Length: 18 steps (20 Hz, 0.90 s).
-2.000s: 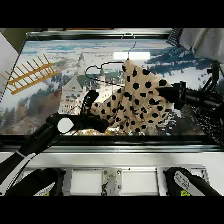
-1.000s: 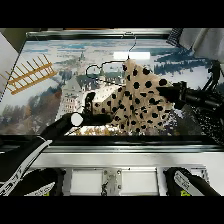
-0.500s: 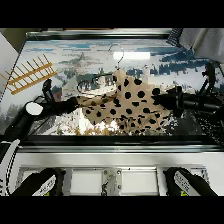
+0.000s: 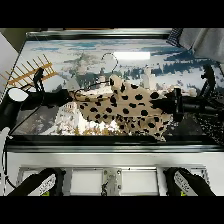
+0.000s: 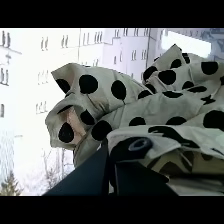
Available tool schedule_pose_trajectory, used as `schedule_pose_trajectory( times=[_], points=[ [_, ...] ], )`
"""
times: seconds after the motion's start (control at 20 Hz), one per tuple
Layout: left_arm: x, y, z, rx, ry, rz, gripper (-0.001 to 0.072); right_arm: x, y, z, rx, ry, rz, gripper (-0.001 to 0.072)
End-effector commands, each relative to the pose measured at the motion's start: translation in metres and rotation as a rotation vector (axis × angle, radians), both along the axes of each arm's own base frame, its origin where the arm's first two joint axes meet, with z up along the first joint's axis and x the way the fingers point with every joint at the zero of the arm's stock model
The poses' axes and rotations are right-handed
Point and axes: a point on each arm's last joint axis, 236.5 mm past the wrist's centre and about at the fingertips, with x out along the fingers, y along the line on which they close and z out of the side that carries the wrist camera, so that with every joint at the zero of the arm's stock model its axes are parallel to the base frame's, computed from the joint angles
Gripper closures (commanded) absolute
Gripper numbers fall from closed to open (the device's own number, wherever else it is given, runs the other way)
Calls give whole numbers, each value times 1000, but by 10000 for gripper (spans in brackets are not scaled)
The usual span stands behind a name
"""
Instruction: Fold the clothes and pants, and hang the long-sleeved shirts on hangers.
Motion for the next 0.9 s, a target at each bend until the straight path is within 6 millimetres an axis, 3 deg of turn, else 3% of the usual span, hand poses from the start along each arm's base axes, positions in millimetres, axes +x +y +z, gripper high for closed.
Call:
schedule_pose_trajectory(
  times=[0.0, 0.15, 0.25, 0.45, 0.65, 0.85],
  points=[
    [2, -1, 17, 33, 19, -96, 698, 11, -5, -5, -34, -5, -58, 708],
    [12, 5, 54, 81, -52, -125, 698, 8, -10, -27, -109, 74, -63, 707],
    [16, 4, 82, 89, -104, -144, 698, -8, -8, -38, -150, 106, 0, 708],
    [28, 2, 126, 104, -188, -166, 698, -36, 3, -34, -129, 161, 114, 708],
    [35, -3, 136, 104, -155, -225, 698, -67, 26, -26, -104, 196, 256, 708],
    [36, -21, 135, 105, -125, -308, 698, -69, 45, 15, 71, 143, 293, 708]
  ],
)
